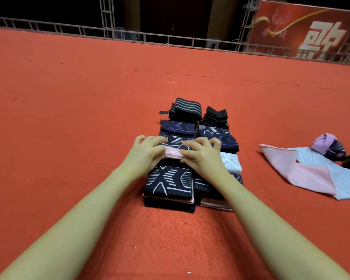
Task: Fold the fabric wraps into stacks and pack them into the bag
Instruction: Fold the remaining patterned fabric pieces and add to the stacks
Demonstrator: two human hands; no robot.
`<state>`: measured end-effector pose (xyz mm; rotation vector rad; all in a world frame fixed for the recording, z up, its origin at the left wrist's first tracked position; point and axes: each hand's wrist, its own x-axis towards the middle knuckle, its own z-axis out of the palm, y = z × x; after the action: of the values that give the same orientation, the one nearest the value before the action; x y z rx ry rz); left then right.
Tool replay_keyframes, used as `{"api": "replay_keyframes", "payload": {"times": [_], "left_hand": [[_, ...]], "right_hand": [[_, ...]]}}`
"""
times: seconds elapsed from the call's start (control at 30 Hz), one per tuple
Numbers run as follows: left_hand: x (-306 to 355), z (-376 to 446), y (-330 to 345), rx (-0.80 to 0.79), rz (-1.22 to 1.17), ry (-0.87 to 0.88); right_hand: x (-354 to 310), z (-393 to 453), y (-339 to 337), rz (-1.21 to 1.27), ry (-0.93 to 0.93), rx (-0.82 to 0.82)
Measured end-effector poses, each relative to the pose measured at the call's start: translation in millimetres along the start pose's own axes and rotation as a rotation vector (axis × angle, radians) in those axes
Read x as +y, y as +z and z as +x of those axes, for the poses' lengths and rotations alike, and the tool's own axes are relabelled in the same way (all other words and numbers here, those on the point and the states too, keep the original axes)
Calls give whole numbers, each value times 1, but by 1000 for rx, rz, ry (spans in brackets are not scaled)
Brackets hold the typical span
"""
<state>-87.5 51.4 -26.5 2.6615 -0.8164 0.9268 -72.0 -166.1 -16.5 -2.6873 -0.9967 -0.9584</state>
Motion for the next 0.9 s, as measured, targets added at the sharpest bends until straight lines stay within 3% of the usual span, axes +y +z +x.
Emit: {"api": "replay_keyframes", "payload": {"times": [0.13, 0.3, 0.37, 0.57, 0.77, 0.9], "left_hand": [[-5, -8, -5, -228, -149, -166], [6, -2, -11, -275, -80, -270], [17, 2, -13, -298, -66, -330], [42, 3, 2, -730, 34, -463], [43, -1, 8, -687, 51, -521], [50, 6, 1, -589, 96, -491]], "right_hand": [[-1, -6, -2, 97, 32, -211], [-2, -7, -1, 145, 29, -183], [-4, -4, -1, 100, 20, -253], [-6, -9, 1, 126, 143, -526], [-7, -9, 9, 104, 178, -633], [-3, -9, 1, 186, 227, -482]]}}
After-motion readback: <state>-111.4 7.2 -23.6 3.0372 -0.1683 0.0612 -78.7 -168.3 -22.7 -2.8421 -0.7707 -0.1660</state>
